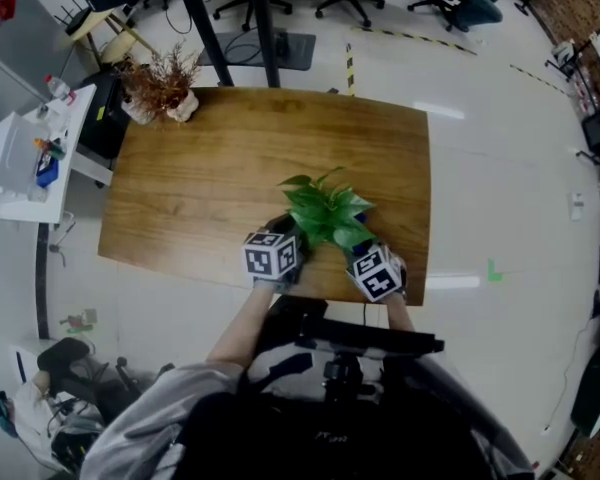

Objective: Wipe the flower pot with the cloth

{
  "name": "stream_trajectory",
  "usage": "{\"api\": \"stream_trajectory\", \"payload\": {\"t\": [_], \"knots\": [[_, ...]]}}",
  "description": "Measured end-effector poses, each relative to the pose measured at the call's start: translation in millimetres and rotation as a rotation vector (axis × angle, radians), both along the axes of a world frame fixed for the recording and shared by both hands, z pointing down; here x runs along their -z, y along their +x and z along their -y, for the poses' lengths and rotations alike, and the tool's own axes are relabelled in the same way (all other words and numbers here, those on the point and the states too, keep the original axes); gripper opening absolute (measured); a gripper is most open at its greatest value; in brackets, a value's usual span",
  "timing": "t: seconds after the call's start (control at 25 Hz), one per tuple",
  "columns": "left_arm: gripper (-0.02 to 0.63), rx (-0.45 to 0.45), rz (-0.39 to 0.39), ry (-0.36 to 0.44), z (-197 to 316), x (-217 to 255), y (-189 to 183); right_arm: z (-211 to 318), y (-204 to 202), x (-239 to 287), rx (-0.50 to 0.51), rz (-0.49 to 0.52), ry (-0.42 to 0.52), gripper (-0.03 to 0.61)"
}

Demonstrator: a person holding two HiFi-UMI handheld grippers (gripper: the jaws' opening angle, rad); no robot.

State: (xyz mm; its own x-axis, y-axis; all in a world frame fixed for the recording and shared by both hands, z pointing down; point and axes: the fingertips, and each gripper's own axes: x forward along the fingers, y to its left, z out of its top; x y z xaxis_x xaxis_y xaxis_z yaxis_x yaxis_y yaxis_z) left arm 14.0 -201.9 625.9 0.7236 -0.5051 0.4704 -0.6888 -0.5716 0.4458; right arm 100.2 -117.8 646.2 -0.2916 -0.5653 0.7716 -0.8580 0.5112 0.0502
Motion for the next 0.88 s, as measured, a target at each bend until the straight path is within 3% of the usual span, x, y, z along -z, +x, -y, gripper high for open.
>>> {"api": "stream_trajectory", "payload": {"t": [0.28,0.44,0.64,0.88], "knots": [[0.001,0.013,0.004,-0.012,1,-5,-3,-5,-13,-14,0.059,-0.046,-0.042,0.080],[0.000,-0.002,0.017,-0.022,-7,-6,-6,-7,0,-8,0.024,-0.023,-0.040,0.080],[0.001,0.002,0.019,-0.024,-19,-2,-15,5,25,18,-0.006,-0.038,0.036,0.080],[0.001,-0.016,0.010,-0.026,-24,-2,-11,26,14,41,0.115,-0.087,0.143,0.080]]}}
